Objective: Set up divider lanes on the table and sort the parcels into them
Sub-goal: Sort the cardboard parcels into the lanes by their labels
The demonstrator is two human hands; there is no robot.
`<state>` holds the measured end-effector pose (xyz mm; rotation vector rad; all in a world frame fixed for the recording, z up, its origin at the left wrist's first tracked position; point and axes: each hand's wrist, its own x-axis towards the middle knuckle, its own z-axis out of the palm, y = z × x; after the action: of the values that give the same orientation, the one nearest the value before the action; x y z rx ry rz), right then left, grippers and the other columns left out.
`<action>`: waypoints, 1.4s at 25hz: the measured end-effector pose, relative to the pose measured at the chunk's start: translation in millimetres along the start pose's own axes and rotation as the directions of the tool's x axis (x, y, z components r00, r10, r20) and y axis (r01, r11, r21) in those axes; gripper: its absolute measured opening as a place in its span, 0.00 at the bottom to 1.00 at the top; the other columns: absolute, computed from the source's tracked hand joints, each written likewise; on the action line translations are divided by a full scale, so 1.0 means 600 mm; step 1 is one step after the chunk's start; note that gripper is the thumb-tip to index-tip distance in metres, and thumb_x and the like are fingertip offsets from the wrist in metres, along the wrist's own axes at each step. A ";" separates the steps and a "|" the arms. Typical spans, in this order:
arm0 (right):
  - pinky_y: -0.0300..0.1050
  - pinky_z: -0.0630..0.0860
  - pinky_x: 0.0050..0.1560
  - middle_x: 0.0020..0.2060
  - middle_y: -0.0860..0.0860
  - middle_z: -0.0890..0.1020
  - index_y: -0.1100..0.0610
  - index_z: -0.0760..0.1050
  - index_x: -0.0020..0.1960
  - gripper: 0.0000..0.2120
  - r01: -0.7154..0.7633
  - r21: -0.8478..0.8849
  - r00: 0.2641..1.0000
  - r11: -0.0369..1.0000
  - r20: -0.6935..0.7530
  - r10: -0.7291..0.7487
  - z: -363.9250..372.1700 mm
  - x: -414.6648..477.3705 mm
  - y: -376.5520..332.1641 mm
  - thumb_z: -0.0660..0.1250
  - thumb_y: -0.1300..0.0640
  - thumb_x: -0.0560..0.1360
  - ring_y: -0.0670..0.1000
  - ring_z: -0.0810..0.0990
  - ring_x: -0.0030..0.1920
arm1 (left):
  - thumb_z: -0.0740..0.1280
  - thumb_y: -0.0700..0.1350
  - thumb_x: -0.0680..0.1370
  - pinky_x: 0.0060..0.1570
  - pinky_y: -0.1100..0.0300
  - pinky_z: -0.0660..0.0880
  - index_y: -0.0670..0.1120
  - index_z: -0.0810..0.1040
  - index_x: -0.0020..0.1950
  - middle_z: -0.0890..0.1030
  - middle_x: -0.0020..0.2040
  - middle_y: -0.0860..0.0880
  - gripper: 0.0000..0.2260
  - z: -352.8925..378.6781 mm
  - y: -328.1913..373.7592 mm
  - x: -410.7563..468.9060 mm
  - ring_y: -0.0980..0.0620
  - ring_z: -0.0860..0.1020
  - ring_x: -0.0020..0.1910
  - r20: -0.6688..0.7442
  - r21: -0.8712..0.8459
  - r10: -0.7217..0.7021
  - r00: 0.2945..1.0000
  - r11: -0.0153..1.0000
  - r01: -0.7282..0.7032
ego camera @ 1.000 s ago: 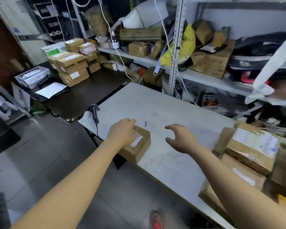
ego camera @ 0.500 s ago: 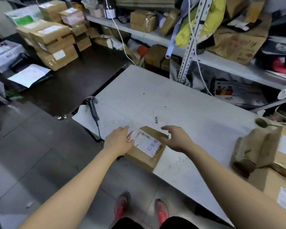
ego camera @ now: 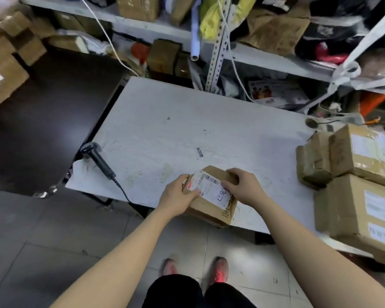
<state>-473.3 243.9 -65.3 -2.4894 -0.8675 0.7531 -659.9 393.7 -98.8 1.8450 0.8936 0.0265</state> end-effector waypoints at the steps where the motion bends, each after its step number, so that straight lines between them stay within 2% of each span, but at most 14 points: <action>1: 0.43 0.72 0.51 0.59 0.48 0.82 0.51 0.76 0.67 0.21 -0.036 0.024 0.999 0.999 -0.034 0.037 0.000 -0.006 0.008 0.71 0.47 0.76 0.49 0.78 0.55 | 0.73 0.56 0.76 0.55 0.56 0.76 0.56 0.73 0.70 0.80 0.59 0.57 0.24 0.004 0.002 0.010 0.53 0.78 0.57 0.011 0.001 0.011 1.000 1.000 -0.011; 5: 0.49 0.80 0.48 0.51 0.46 0.83 0.49 0.80 0.58 0.16 -0.181 0.126 0.967 0.975 -0.160 0.200 0.004 -0.034 0.044 0.73 0.44 0.74 0.49 0.81 0.50 | 0.74 0.56 0.75 0.54 0.59 0.74 0.53 0.73 0.71 0.78 0.59 0.56 0.26 0.018 0.030 0.059 0.54 0.77 0.57 0.072 0.000 0.059 0.996 0.998 -0.059; 8: 0.46 0.79 0.43 0.47 0.42 0.82 0.46 0.79 0.52 0.13 -0.241 0.173 0.938 0.955 -0.211 0.275 0.003 -0.044 0.064 0.73 0.41 0.72 0.43 0.80 0.45 | 0.76 0.57 0.72 0.50 0.60 0.77 0.52 0.79 0.63 0.81 0.56 0.56 0.22 0.031 0.048 0.079 0.55 0.79 0.54 0.051 -0.023 0.057 0.997 0.998 -0.056; 11: 0.46 0.79 0.44 0.47 0.41 0.82 0.46 0.79 0.53 0.14 -0.252 0.201 0.934 0.947 -0.205 0.292 0.005 -0.044 0.073 0.73 0.41 0.72 0.43 0.80 0.45 | 0.77 0.64 0.68 0.46 0.58 0.79 0.52 0.80 0.56 0.82 0.51 0.56 0.24 0.040 0.039 0.060 0.56 0.81 0.50 -0.050 -0.092 -0.065 0.997 0.994 0.061; 13: 0.46 0.79 0.45 0.47 0.41 0.82 0.45 0.80 0.57 0.15 -0.235 0.227 0.942 0.945 -0.187 0.279 0.004 -0.042 0.076 0.73 0.42 0.72 0.45 0.81 0.47 | 0.76 0.67 0.65 0.48 0.57 0.78 0.51 0.78 0.57 0.81 0.53 0.55 0.29 0.050 0.028 0.033 0.54 0.80 0.52 -0.107 -0.151 -0.182 0.977 0.975 0.165; 16: 0.45 0.76 0.46 0.49 0.40 0.81 0.43 0.79 0.61 0.16 -0.190 0.251 0.965 0.949 -0.132 0.228 0.000 -0.046 0.082 0.70 0.43 0.74 0.46 0.81 0.49 | 0.80 0.61 0.67 0.55 0.50 0.82 0.51 0.78 0.60 0.82 0.55 0.54 0.27 0.080 0.015 -0.004 0.53 0.81 0.54 -0.053 -0.418 -0.305 0.951 0.872 0.257; 18: 0.46 0.76 0.50 0.52 0.40 0.81 0.42 0.78 0.65 0.18 -0.182 0.281 0.973 0.942 -0.087 0.214 0.000 -0.052 0.092 0.69 0.43 0.75 0.47 0.81 0.53 | 0.80 0.52 0.70 0.56 0.48 0.82 0.54 0.79 0.60 0.83 0.55 0.56 0.21 0.098 0.017 -0.014 0.53 0.82 0.56 -0.014 -0.529 -0.283 0.959 0.816 0.233; 19: 0.46 0.76 0.53 0.54 0.40 0.82 0.43 0.78 0.66 0.19 -0.185 0.323 0.975 0.928 -0.060 0.215 0.001 -0.057 0.098 0.69 0.44 0.76 0.47 0.80 0.55 | 0.80 0.48 0.71 0.55 0.50 0.82 0.56 0.80 0.60 0.84 0.55 0.58 0.19 0.103 0.022 -0.014 0.55 0.82 0.56 -0.012 -0.560 -0.257 0.966 0.802 0.206; 22: 0.47 0.77 0.61 0.56 0.41 0.84 0.43 0.79 0.68 0.21 -0.199 0.482 0.972 0.853 -0.016 0.236 0.003 -0.069 0.107 0.70 0.45 0.76 0.45 0.81 0.59 | 0.78 0.41 0.73 0.45 0.70 0.79 0.58 0.79 0.62 0.83 0.49 0.69 0.21 0.118 0.034 -0.009 0.70 0.80 0.52 -0.042 -0.560 -0.186 0.982 0.818 0.131; 24: 0.44 0.78 0.59 0.55 0.43 0.84 0.43 0.79 0.68 0.21 -0.202 0.541 0.965 0.816 -0.035 0.262 0.009 -0.078 0.108 0.71 0.46 0.75 0.44 0.81 0.59 | 0.77 0.39 0.73 0.44 0.73 0.78 0.55 0.79 0.66 0.83 0.49 0.69 0.24 0.125 0.037 -0.008 0.74 0.79 0.50 -0.062 -0.544 -0.166 0.984 0.832 0.107; 27: 0.46 0.80 0.60 0.54 0.43 0.84 0.43 0.79 0.68 0.21 -0.226 0.580 0.945 0.783 -0.066 0.321 0.010 -0.089 0.119 0.70 0.45 0.75 0.45 0.82 0.57 | 0.77 0.39 0.74 0.52 0.62 0.82 0.56 0.79 0.67 0.84 0.50 0.67 0.24 0.136 0.048 0.003 0.70 0.81 0.51 -0.026 -0.496 -0.124 0.992 0.863 0.094; 30: 0.51 0.81 0.60 0.54 0.42 0.85 0.41 0.79 0.67 0.22 -0.223 0.613 0.932 0.758 -0.095 0.351 -0.011 -0.098 0.125 0.69 0.42 0.74 0.45 0.83 0.56 | 0.76 0.44 0.75 0.60 0.51 0.81 0.59 0.77 0.70 0.83 0.57 0.64 0.25 0.130 0.081 0.008 0.62 0.80 0.59 -0.002 -0.418 -0.042 0.999 0.908 0.038; 32: 0.51 0.82 0.58 0.54 0.41 0.85 0.40 0.79 0.66 0.23 -0.196 0.620 0.924 0.760 -0.144 0.355 -0.039 -0.104 0.120 0.70 0.40 0.72 0.46 0.84 0.55 | 0.75 0.47 0.75 0.60 0.47 0.81 0.62 0.76 0.70 0.83 0.59 0.63 0.24 0.125 0.114 0.015 0.57 0.80 0.61 -0.010 -0.362 0.019 1.000 0.932 -0.021; 35: 0.47 0.83 0.53 0.51 0.39 0.85 0.39 0.80 0.65 0.26 -0.136 0.650 0.914 0.747 -0.209 0.348 -0.088 -0.118 0.111 0.75 0.40 0.68 0.44 0.84 0.51 | 0.72 0.50 0.77 0.55 0.46 0.82 0.73 0.75 0.60 0.83 0.54 0.67 0.20 0.119 0.175 0.019 0.57 0.82 0.57 -0.016 -0.267 0.111 0.994 0.957 -0.111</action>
<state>-458.9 138.9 -33.8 -2.0337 -0.1165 0.5674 -563.7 324.6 -51.6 1.6389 0.7464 0.2087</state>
